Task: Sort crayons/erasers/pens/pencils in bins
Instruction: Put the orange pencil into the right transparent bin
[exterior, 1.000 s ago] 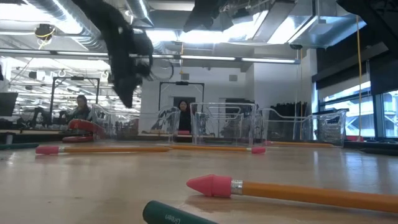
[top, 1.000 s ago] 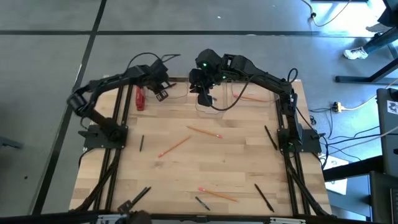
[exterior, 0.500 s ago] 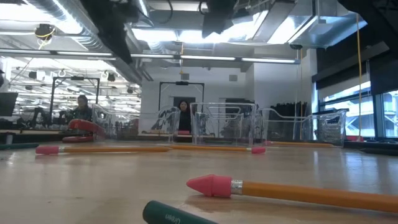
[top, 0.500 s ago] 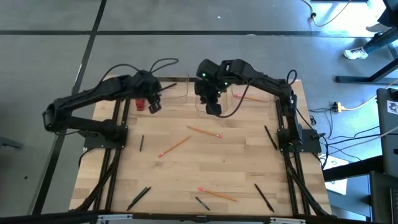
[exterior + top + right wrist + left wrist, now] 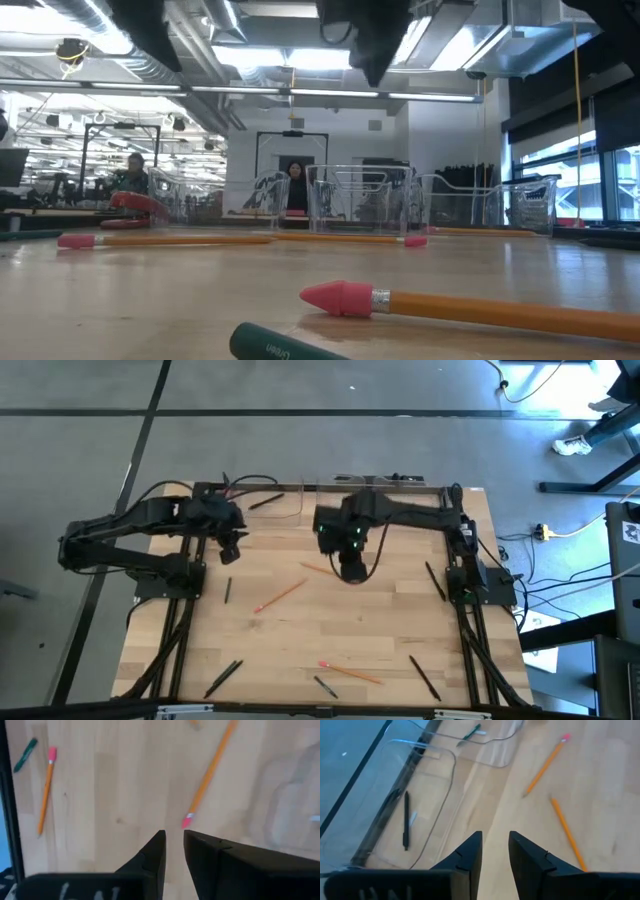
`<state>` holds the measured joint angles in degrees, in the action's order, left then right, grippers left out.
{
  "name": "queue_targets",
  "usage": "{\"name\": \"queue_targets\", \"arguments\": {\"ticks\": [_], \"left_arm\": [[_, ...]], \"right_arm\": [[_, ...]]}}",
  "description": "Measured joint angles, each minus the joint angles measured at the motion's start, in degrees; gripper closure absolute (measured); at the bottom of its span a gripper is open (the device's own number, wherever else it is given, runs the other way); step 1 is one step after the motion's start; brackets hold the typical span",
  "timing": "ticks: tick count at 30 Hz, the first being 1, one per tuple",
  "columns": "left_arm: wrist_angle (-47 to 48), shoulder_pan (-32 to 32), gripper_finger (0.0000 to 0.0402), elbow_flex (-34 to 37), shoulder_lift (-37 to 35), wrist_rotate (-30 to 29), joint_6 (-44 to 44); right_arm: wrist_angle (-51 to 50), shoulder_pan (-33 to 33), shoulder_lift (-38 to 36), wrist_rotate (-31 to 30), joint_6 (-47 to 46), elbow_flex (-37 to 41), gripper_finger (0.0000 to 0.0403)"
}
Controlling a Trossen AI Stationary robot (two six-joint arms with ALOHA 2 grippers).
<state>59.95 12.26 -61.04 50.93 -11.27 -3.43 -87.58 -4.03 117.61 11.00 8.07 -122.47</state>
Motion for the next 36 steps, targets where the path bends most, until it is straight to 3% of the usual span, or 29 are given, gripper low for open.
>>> {"name": "queue_targets", "arguments": {"ticks": [7,11,21,28,31,36], "left_arm": [[1.46,-2.39,0.0313,0.00,-4.18,-0.14,-0.69],[1.55,-3.47,0.0315,0.00,-6.08,-0.13,0.39],[1.33,-7.35,0.0312,0.00,-7.55,0.48,1.45],[1.32,-9.48,0.0312,0.00,-7.53,0.47,0.57],[1.31,-10.15,0.0312,0.00,-7.53,0.48,0.51],[1.31,-10.95,0.0314,0.00,-7.51,0.47,-0.89]], "right_arm": [[4.15,4.75,0.03,-2.22,-10.00,6.69,0.0332],[4.02,6.29,-0.03,-6.78,-16.33,7.54,0.0332],[4.67,6.60,-0.03,-6.88,-24.20,7.57,0.0328],[4.39,6.34,0.36,-8.38,-24.28,7.69,0.0270],[6.35,6.30,0.28,-11.77,-24.45,11.33,0.0247],[9.64,6.28,0.32,-10.28,-22.31,19.87,0.0235]]}}
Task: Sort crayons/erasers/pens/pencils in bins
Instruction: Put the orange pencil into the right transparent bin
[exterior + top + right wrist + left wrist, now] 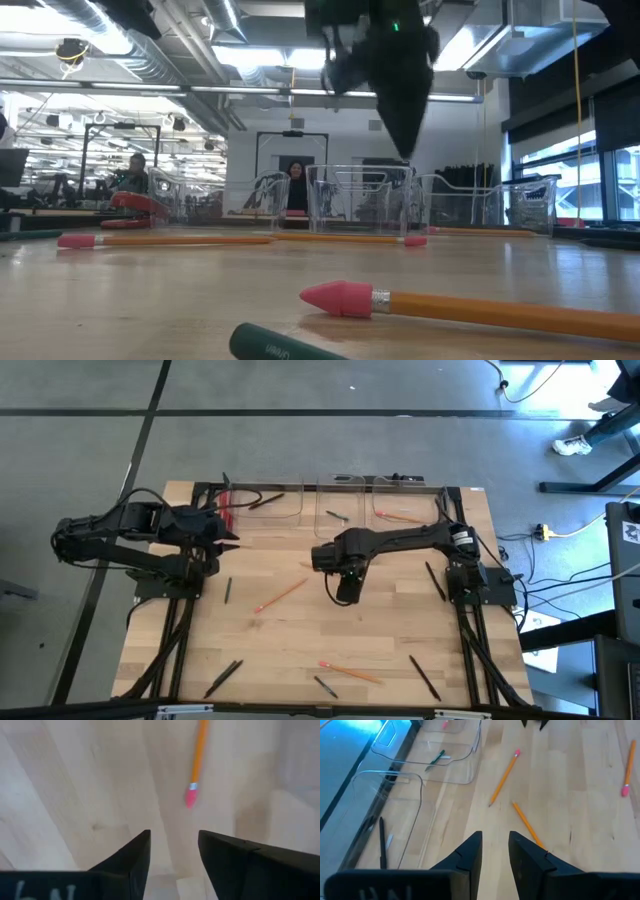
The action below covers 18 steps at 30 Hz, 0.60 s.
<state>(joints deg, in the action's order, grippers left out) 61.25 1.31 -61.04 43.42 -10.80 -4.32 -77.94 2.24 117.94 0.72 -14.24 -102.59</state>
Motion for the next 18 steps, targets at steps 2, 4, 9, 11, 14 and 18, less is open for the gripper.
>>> {"name": "queue_targets", "arguments": {"ticks": [2,4,9,11,14,18], "left_arm": [[0.00,-0.05,0.0315,0.00,-0.02,-0.01,-0.12],[0.00,-0.03,0.0313,0.00,-0.02,-0.01,-0.22],[-0.02,-0.03,0.0315,0.00,0.00,-0.01,-1.20],[-0.02,-0.03,0.0315,0.00,0.00,-0.01,-1.62],[-0.03,-0.03,0.0313,0.00,0.00,-0.01,-1.64],[-0.18,-0.01,0.0312,0.00,0.07,-0.01,-1.68]], "right_arm": [[2.22,-0.11,0.14,0.90,0.71,3.31,0.0234],[5.87,-0.11,0.10,0.88,1.36,6.21,0.0234],[13.44,-0.22,0.08,0.82,2.77,11.32,0.0234],[14.85,-0.37,-0.24,0.76,3.04,12.97,0.0234],[17.07,-0.76,-1.25,0.56,3.38,15.25,0.0234],[16.87,-1.69,-4.46,-1.40,2.50,19.06,0.0234]]}}
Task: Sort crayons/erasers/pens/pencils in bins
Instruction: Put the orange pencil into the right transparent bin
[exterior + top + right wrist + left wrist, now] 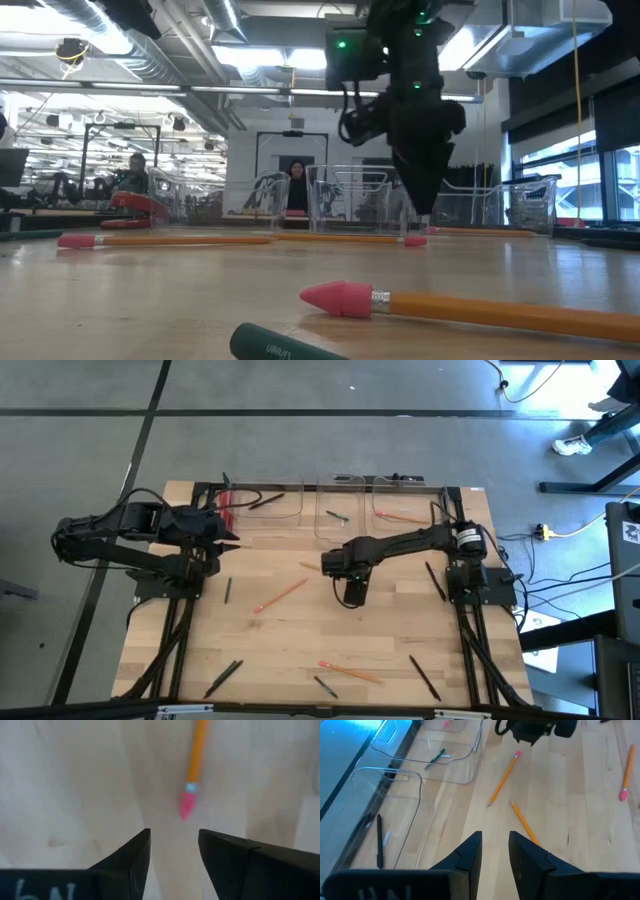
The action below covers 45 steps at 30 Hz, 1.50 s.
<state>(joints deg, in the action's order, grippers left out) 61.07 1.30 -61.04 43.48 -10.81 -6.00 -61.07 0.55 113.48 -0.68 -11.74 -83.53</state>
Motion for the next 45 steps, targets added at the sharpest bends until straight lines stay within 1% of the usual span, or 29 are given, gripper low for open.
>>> {"name": "queue_targets", "arguments": {"ticks": [4,6,10,13,15,20,26,28,34,41,45], "left_arm": [[-0.28,0.00,0.0315,0.00,0.00,-0.02,-0.06],[-0.31,0.00,0.0315,0.00,0.00,-0.02,-0.06],[-0.30,0.00,0.0312,0.00,0.00,-0.04,-0.06],[-0.36,0.02,0.0313,0.00,-0.01,-0.08,-0.06],[-0.39,0.04,0.0315,0.00,0.00,-0.25,-0.28],[-0.76,0.07,0.0316,0.00,0.00,-1.17,-1.56],[-0.78,0.07,0.0316,0.00,0.00,-1.77,-1.57],[-0.80,0.07,0.0316,0.00,0.00,-1.77,-1.57],[-0.76,0.07,0.0316,0.00,0.00,-1.77,-1.37],[-0.76,0.07,0.0316,0.00,0.00,-1.77,-1.59],[-0.76,0.05,0.0316,0.00,0.00,-1.78,-3.31]], "right_arm": [[0.89,-0.87,-6.14,0.32,-3.06,4.10,0.0234],[3.65,-0.93,-9.77,0.38,-3.90,6.79,0.0234],[15.77,-1.10,-15.46,1.02,-3.56,13.93,0.0234],[23.62,-1.10,-17.70,2.22,-1.47,19.03,0.0234],[25.74,-1.08,-18.00,2.24,-1.12,21.33,0.0234],[27.46,-1.25,-17.52,2.24,1.35,25.16,0.0234],[37.26,-1.49,-17.50,2.24,4.87,30.10,0.0234],[39.13,-1.81,-17.50,2.08,6.26,30.69,0.0234],[39.34,-3.27,-17.35,-0.86,9.60,31.63,0.0234],[43.12,-4.30,-16.90,-0.73,10.94,33.43,0.0234],[44.52,-4.30,-16.91,-0.25,10.53,34.18,0.0234]]}}
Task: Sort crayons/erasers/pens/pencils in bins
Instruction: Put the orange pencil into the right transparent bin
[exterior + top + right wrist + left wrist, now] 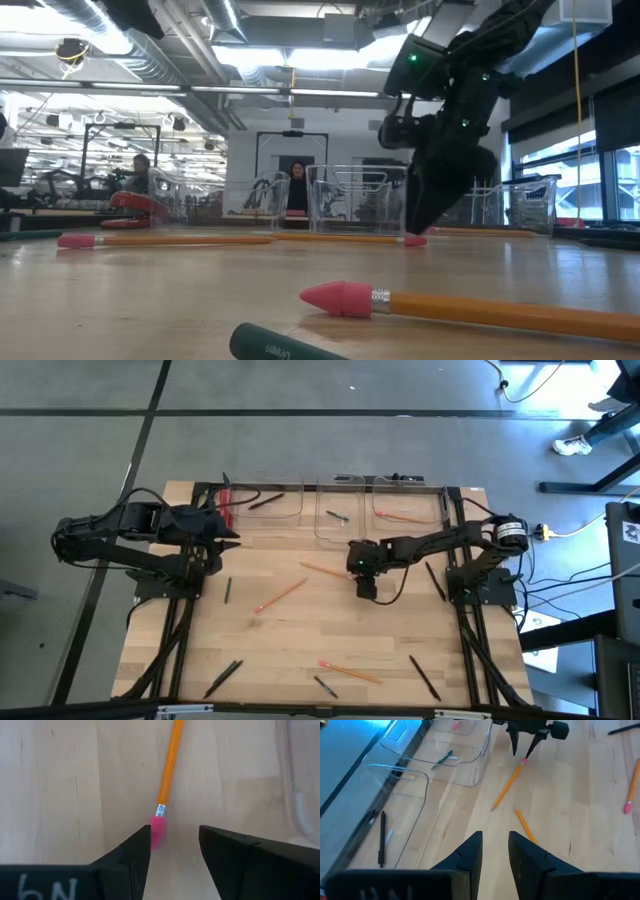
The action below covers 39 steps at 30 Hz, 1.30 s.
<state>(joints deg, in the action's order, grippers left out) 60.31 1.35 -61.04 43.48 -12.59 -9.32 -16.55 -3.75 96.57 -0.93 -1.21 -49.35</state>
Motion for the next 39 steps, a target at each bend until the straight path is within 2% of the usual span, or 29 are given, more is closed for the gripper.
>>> {"name": "queue_targets", "arguments": {"ticks": [5,16,39], "left_arm": [[0.02,0.01,0.0316,0.00,0.00,-0.01,-1.38],[0.09,0.01,0.0316,0.00,0.00,-0.06,-2.35],[0.68,0.00,0.0316,0.00,0.00,-0.03,-2.54]], "right_arm": [[0.28,0.00,0.00,3.98,0.02,0.03,0.0234],[3.25,-0.17,3.75,2.81,0.12,-0.15,0.0234],[3.23,-0.13,3.91,1.34,-3.07,-0.10,0.0235]]}}
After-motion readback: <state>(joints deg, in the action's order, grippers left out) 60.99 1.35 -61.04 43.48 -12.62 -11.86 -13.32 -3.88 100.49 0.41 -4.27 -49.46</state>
